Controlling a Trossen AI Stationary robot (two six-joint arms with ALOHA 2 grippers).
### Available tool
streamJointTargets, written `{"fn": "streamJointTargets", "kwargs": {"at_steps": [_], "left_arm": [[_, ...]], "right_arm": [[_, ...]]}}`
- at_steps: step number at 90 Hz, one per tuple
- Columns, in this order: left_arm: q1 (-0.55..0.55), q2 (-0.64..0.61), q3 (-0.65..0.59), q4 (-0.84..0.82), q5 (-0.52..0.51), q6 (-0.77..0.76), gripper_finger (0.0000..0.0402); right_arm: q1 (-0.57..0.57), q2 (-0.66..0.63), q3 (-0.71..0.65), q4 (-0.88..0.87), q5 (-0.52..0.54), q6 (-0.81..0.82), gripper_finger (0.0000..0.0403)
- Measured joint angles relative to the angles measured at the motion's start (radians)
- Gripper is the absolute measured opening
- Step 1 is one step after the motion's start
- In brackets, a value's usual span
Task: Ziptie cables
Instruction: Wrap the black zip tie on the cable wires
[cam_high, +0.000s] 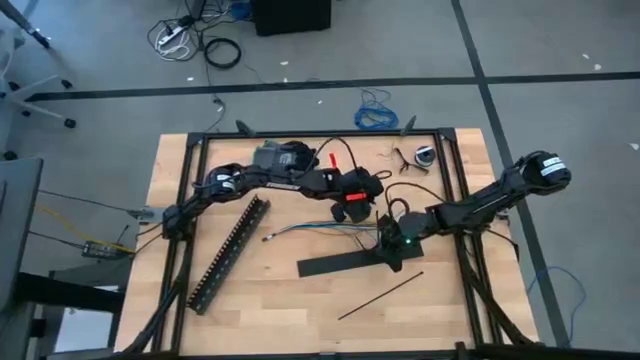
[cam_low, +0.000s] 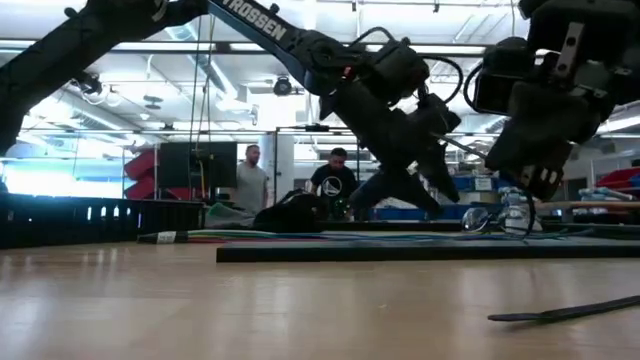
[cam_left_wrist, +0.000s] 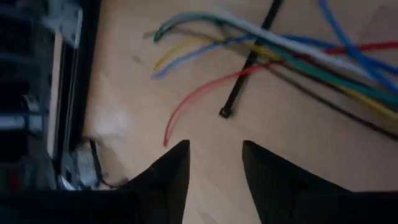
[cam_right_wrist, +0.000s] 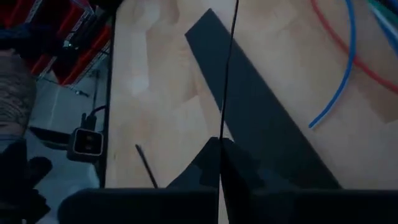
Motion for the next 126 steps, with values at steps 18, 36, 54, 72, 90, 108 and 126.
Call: {"fn": "streamJointTargets", "kwargs": {"at_steps": [18, 36, 54, 72, 90, 108, 126], "left_arm": [[-0.021, 0.01, 0.0, 0.014, 0.0, 0.113, 0.014], [-0.032, 0.062, 0.0, 0.064, -0.048, 0.159, 0.014], [-0.037, 0.074, 0.001, 0.068, -0.047, 0.161, 0.014], [-0.041, 0.072, 0.0, 0.107, -0.022, 0.198, 0.014], [-0.043, 0.072, 0.0, 0.106, -0.022, 0.207, 0.014], [-0.039, 0.071, 0.0, 0.107, -0.02, 0.209, 0.014], [-0.035, 0.07, 0.0, 0.119, 0.0, 0.209, 0.014]], "right_arm": [[0.0, 0.0, 0.0, 0.013, -0.006, 0.023, 0.0], [-0.002, 0.0, 0.0, 0.028, -0.01, 0.027, 0.0], [-0.028, 0.0, 0.0, 0.026, -0.01, 0.029, 0.0], [-0.055, 0.0, 0.0, 0.014, -0.029, 0.018, 0.0], [-0.078, 0.0, 0.0, 0.007, -0.04, -0.021, 0.0], [-0.088, 0.0, 0.0, 0.005, -0.039, -0.04, 0.0], [-0.087, 0.0, 0.0, 0.021, -0.021, -0.05, 0.0]]}}
